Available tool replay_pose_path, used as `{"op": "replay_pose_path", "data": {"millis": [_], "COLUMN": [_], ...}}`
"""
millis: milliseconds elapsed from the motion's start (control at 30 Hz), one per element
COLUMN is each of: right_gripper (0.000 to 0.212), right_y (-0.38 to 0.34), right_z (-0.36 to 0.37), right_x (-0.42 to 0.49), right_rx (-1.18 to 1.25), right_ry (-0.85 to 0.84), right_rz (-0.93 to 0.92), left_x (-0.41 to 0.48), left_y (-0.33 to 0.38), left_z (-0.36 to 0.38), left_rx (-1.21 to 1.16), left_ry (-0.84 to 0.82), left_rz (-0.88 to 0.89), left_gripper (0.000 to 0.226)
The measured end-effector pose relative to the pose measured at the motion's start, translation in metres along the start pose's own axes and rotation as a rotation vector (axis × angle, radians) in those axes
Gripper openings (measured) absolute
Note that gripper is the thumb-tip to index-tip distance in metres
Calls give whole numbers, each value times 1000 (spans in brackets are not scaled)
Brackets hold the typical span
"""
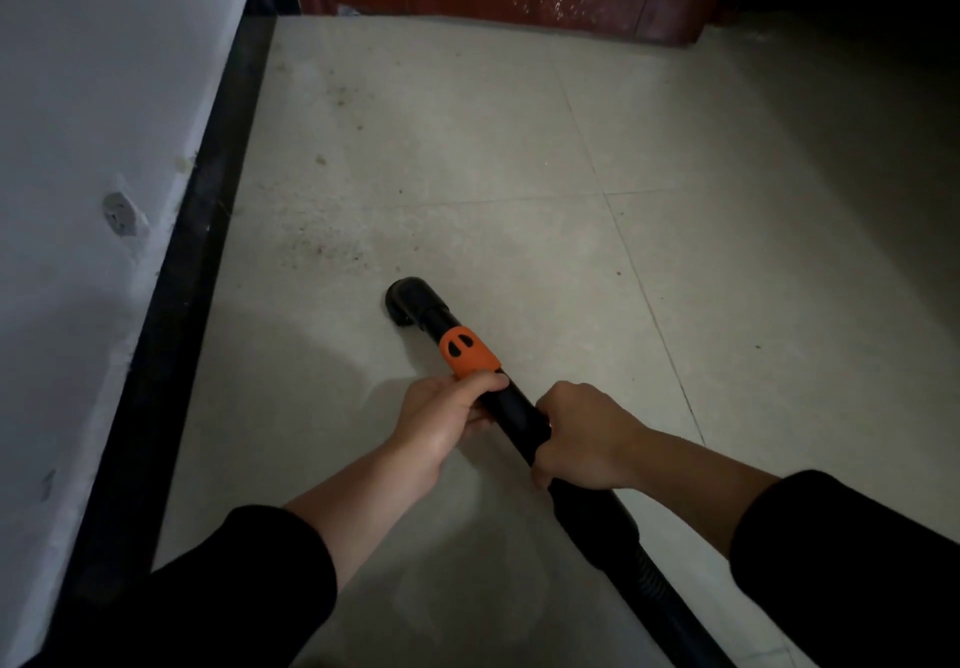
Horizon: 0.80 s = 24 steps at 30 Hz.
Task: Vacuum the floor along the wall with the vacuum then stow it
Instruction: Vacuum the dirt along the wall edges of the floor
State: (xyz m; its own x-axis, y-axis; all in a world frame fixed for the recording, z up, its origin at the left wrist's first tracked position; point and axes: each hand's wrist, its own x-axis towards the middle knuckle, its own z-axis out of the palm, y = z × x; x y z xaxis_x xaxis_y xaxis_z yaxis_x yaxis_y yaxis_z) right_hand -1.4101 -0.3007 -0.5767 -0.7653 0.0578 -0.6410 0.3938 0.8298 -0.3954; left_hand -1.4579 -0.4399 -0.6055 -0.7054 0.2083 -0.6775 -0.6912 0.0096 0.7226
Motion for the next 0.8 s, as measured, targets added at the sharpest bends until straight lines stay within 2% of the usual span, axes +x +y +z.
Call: {"op": "replay_pose_path", "data": {"millis": [267,500,633,800], "right_gripper": [27,28,30,45], "right_y": [-9,-17,-18,-27], "right_z": [-8,-17,-36,-63], "right_x": [37,62,78,97], "right_rx": [40,35,-15,-58], "right_ry": [110,184,166,85], "right_rz": [18,82,153,209], "left_x": [39,66,84,105], "left_y": [19,39,50,66], "left_z": [-2,-4,6,15], "left_rx": [-23,-11,8,-33], "left_ry": [31,-31,-56,-76], "left_rz": [27,37,58,28], "left_gripper": [13,15,8,8]}}
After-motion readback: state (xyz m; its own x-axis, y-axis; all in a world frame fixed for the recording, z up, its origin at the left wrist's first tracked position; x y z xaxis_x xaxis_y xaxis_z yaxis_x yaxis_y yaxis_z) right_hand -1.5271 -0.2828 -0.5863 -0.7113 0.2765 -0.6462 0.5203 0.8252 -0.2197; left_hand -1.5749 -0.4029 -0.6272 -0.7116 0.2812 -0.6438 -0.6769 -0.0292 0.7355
